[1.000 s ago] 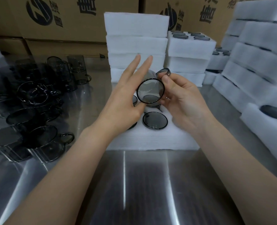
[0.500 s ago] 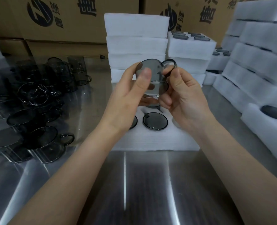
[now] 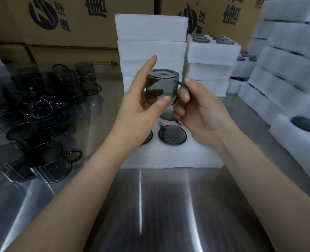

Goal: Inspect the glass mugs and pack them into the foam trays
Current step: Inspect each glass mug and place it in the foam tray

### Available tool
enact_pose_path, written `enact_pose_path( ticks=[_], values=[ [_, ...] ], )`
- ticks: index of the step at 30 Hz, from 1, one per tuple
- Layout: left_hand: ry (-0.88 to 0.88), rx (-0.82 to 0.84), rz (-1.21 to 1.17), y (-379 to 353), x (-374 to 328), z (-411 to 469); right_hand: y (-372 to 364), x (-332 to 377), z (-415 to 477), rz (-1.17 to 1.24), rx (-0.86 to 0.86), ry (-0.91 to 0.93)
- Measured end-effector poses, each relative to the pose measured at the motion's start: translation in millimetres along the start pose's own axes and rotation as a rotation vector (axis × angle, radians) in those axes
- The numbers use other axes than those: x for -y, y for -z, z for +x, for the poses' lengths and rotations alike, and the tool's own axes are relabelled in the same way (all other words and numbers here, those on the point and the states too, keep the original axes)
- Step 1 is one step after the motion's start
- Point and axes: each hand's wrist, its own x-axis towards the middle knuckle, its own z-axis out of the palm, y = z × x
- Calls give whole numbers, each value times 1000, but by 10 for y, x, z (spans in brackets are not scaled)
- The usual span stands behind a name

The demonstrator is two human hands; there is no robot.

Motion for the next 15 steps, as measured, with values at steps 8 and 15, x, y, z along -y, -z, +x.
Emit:
enact_pose_path(
  ticks=[8,15],
  values=[
    [-114,9,195,28,43,-6,-4,-40,-12,-77,8,-90],
    [-68,6,84,51,26,-5,-25,-54,-41,-23,80,-21]
  ],
)
